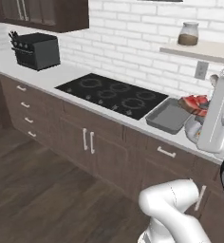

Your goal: Place one carrot and one steak in each tupperware on the nearby counter, to pack two identical lunches.

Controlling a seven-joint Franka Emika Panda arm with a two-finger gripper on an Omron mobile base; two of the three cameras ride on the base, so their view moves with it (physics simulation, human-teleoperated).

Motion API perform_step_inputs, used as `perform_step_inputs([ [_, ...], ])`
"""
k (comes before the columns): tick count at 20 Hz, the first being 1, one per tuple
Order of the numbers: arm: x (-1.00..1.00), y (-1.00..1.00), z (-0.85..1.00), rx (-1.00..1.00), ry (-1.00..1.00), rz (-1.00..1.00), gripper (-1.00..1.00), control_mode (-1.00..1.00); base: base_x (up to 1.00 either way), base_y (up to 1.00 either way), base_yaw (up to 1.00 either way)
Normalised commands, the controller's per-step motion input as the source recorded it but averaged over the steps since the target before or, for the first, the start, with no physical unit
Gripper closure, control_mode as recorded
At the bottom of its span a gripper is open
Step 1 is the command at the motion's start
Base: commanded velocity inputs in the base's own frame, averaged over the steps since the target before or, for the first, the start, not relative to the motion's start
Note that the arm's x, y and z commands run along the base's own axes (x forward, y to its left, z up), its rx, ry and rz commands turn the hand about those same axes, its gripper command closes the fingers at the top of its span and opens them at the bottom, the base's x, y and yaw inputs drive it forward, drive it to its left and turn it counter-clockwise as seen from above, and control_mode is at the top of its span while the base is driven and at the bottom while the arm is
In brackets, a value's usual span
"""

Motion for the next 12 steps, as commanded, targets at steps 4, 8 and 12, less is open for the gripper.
perform_step_inputs([
  [4,0.0,0.0,0.0,0.0,0.0,0.0,1.0,1.0,1.0,0.26,-0.53],
  [8,0.0,0.0,0.0,0.0,0.0,0.0,1.0,1.0,1.0,0.0,-0.59],
  [12,0.0,0.0,0.0,0.0,0.0,0.0,1.0,1.0,0.98,0.26,-0.37],
])
